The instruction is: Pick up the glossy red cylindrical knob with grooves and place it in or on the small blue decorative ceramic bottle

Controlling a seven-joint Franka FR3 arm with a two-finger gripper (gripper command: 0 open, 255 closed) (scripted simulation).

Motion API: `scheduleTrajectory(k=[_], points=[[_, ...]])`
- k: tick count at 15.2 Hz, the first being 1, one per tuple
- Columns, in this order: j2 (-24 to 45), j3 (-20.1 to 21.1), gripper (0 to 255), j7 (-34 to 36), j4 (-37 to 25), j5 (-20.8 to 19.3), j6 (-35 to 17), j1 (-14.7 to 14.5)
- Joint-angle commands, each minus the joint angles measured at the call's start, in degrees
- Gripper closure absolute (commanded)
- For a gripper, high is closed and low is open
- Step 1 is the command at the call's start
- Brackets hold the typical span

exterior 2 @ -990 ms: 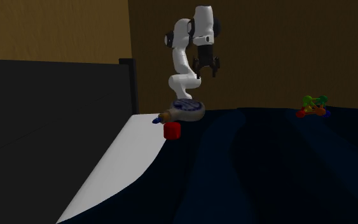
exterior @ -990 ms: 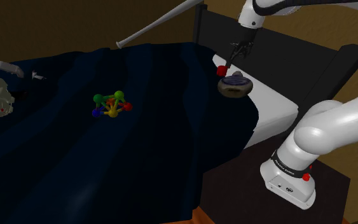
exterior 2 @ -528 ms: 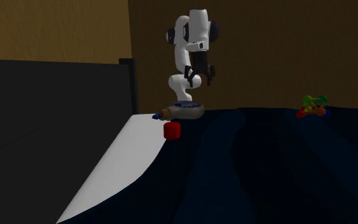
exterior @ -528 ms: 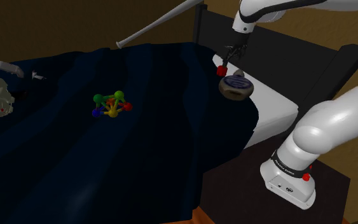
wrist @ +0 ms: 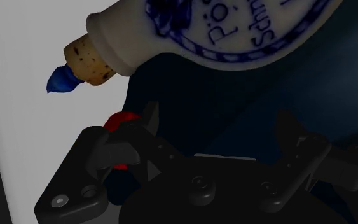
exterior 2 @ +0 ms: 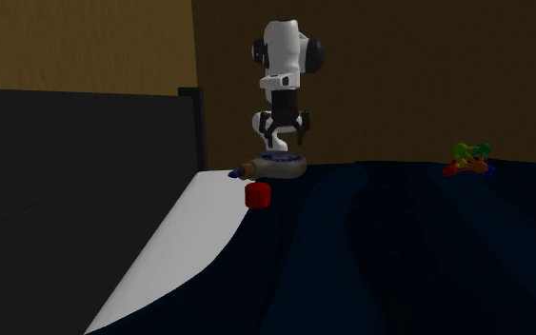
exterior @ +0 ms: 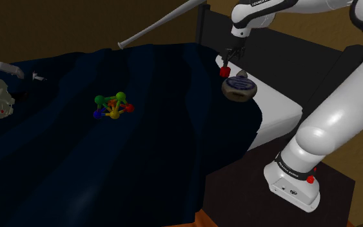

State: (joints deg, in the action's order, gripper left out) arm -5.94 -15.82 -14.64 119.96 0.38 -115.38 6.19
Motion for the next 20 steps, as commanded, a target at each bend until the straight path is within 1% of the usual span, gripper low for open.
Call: scheduleTrajectory(k=[1, 6, 11, 18, 20], points=[[4.04, -0.95, 0, -1.61, -2.99, 0.80, -0.74, 0.57], [14.73, -2.72, 0, -5.79, -12.16, 3.62, -1.36, 2.76], [25.79, -3.38, 0, -9.27, -23.33, 6.67, -0.32, 6.03], [27.76, -2.95, 0, -9.81, -20.59, 7.51, -4.93, 6.27], [27.94, -2.92, 0, -9.86, -20.39, 7.59, -5.30, 6.29]])
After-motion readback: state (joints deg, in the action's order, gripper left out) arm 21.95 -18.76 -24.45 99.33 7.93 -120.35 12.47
